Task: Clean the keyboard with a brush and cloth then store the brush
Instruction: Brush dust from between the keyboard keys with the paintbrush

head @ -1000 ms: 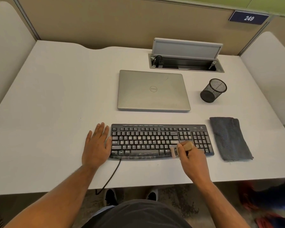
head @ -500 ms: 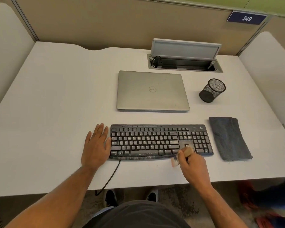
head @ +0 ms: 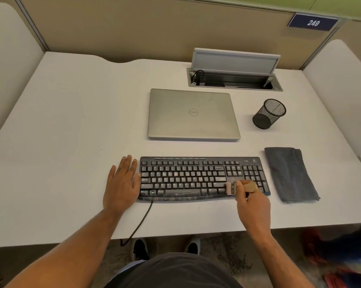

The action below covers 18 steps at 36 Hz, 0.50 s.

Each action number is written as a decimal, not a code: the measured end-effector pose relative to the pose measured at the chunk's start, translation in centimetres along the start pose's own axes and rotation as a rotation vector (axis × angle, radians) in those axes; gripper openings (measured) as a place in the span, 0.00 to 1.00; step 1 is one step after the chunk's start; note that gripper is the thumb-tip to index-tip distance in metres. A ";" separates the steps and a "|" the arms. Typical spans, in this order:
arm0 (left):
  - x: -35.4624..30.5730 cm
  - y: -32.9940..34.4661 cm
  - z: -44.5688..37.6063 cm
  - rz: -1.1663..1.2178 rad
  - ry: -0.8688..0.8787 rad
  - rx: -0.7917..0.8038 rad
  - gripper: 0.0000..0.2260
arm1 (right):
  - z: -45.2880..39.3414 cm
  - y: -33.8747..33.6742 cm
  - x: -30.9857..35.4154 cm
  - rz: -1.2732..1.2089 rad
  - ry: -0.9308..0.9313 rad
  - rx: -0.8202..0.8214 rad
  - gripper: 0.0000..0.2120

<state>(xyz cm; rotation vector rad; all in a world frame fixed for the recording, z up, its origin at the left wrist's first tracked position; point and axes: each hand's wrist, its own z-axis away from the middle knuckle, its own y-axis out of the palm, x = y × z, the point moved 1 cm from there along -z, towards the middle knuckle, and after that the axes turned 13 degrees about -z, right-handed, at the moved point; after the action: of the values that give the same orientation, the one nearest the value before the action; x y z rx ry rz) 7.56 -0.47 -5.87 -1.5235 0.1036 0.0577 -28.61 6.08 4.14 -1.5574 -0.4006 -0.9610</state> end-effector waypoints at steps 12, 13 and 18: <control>0.0 0.1 0.0 -0.008 -0.002 -0.001 0.32 | -0.6 -0.4 -0.4 0.016 -0.019 0.017 0.08; 0.0 0.1 0.0 -0.006 -0.003 -0.002 0.32 | -0.6 -0.3 -0.6 0.036 -0.032 0.034 0.08; 0.0 0.1 0.0 -0.004 -0.002 -0.007 0.31 | -0.7 -0.2 -1.0 0.102 -0.012 0.079 0.14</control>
<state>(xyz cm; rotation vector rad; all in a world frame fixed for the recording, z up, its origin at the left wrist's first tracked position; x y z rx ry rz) 7.56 -0.44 -5.95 -1.5305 0.0994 0.0565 -29.58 5.76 3.43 -1.4982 -0.3599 -0.8482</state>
